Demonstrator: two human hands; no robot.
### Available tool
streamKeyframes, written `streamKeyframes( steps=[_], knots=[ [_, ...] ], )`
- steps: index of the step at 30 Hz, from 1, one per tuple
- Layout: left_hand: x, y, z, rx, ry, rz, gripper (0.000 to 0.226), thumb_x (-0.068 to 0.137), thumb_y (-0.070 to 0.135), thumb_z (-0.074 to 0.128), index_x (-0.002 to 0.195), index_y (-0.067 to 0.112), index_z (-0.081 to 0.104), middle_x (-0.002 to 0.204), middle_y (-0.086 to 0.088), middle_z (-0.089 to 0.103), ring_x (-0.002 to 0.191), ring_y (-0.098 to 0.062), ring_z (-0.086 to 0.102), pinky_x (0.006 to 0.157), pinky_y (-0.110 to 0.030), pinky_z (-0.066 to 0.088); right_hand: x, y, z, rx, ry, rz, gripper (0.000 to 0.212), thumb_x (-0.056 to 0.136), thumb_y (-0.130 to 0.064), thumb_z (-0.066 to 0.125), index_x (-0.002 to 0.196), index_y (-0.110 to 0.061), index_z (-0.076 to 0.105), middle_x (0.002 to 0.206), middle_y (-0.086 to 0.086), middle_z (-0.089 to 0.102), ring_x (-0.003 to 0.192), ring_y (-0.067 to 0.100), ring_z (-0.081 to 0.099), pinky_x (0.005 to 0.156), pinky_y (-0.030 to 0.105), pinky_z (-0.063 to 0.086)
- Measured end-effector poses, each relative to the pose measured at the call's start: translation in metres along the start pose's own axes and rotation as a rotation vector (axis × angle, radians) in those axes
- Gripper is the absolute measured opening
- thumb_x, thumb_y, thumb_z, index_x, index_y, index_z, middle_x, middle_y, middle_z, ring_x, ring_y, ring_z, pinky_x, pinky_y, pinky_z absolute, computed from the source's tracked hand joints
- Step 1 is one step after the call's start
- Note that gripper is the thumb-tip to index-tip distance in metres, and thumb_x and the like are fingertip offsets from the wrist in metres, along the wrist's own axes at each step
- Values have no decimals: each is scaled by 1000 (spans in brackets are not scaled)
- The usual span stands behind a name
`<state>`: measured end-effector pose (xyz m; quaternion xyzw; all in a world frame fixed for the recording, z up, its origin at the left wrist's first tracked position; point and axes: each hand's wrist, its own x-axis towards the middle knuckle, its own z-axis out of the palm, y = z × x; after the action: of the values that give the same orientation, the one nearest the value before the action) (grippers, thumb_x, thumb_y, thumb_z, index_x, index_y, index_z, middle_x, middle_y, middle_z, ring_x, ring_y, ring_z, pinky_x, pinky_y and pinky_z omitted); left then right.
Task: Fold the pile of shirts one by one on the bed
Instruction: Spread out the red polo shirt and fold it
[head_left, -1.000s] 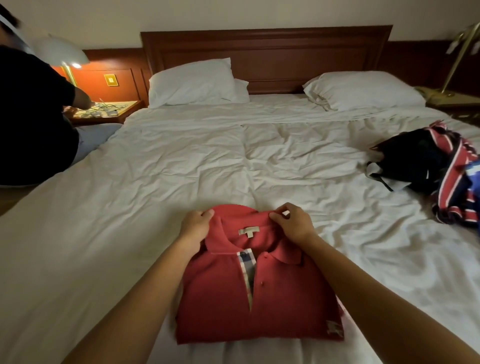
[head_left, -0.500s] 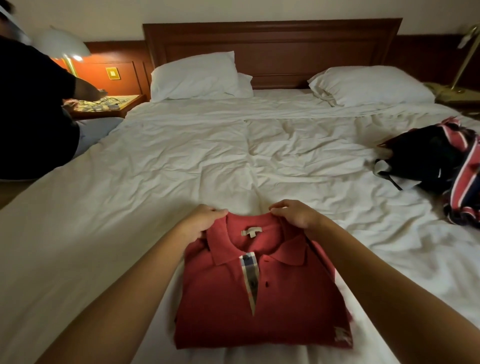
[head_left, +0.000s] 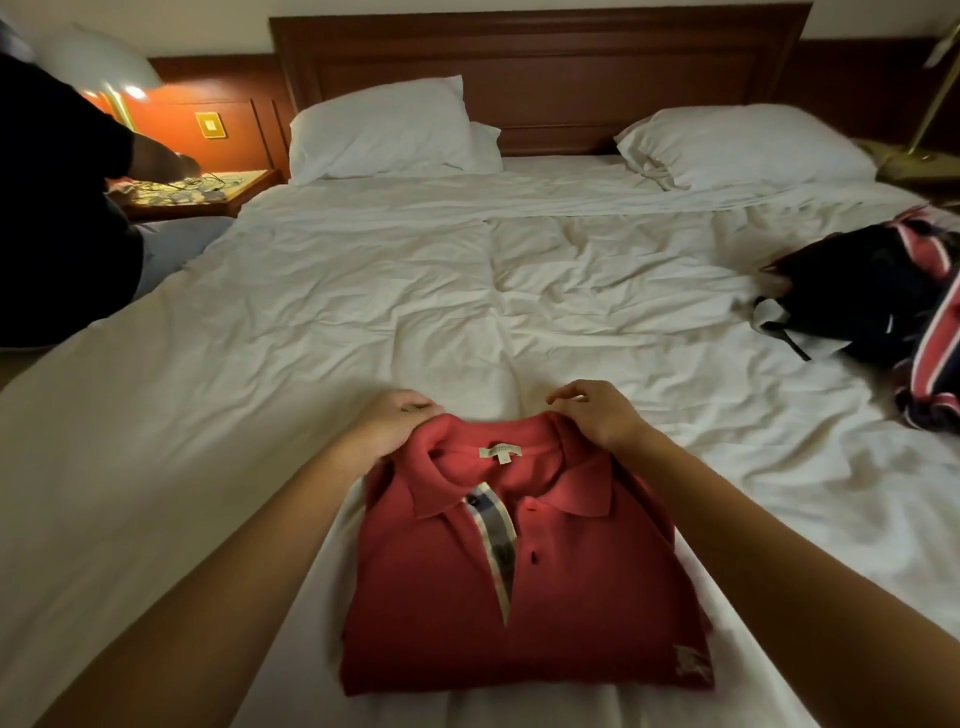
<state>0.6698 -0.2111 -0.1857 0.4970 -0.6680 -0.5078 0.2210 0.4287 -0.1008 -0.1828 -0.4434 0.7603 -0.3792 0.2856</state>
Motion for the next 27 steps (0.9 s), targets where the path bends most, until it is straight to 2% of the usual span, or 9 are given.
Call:
streamKeyframes(
  steps=[3,6,10,13,15,17,20,24,27],
  knots=[
    [0,1,-4,380,6,173,49,83,59,69,63,16,60,54,8,57,54,-11,53,57,-29,40,-8,4,3,-399,63,-146,32,85,-56,61,89,-25,69,99,3,68,97,22,62,87,35,50],
    [3,-2,-3,659,38,223,45,86,53,68,54,22,60,50,9,56,59,-15,57,54,-30,38,-12,10,10,-583,27,-196,39,89,-59,57,72,-24,53,90,4,67,91,25,62,71,34,42],
    [1,-6,14,606,96,202,33,96,49,57,105,23,75,100,5,73,96,-18,66,85,-35,51,-12,11,17,-513,50,-129,33,101,-43,45,90,-14,57,108,16,66,106,34,59,83,38,44],
    [-7,-4,10,407,96,319,22,95,38,64,102,18,69,102,-1,67,94,-16,63,91,-38,51,-19,5,9,-467,53,-192,32,99,-49,47,114,-24,61,120,5,57,116,27,51,102,44,39],
    [-19,-5,-4,318,-13,467,8,93,28,69,98,23,72,107,-1,62,99,-10,61,100,-34,47,-35,1,-6,-395,-6,-330,26,95,-55,51,113,-39,63,121,-8,53,119,16,42,103,39,29],
    [-36,-10,-19,406,-141,511,9,90,34,71,98,35,74,118,6,56,116,-6,52,110,-28,36,-55,0,-21,-365,-187,-391,25,89,-65,54,106,-50,65,123,-21,48,124,6,32,101,33,17],
    [-60,-21,-26,629,-249,404,11,87,45,72,98,46,71,137,17,41,134,-8,30,117,-35,17,-82,7,-28,-434,-422,-367,29,80,-70,58,104,-54,65,135,-25,37,131,0,18,104,34,8],
    [-72,-25,-9,566,-132,418,13,88,34,73,84,38,61,134,10,41,136,-16,30,118,-42,20,-94,8,-16,-392,-299,-432,13,88,-50,66,99,-44,65,133,-23,40,131,4,24,107,40,14],
    [-71,-17,2,462,37,489,14,89,29,73,85,35,61,123,10,47,128,-18,40,113,-38,28,-93,-3,-13,-307,-199,-483,4,91,-50,62,94,-47,61,123,-25,44,125,5,29,104,41,19]
  ],
)
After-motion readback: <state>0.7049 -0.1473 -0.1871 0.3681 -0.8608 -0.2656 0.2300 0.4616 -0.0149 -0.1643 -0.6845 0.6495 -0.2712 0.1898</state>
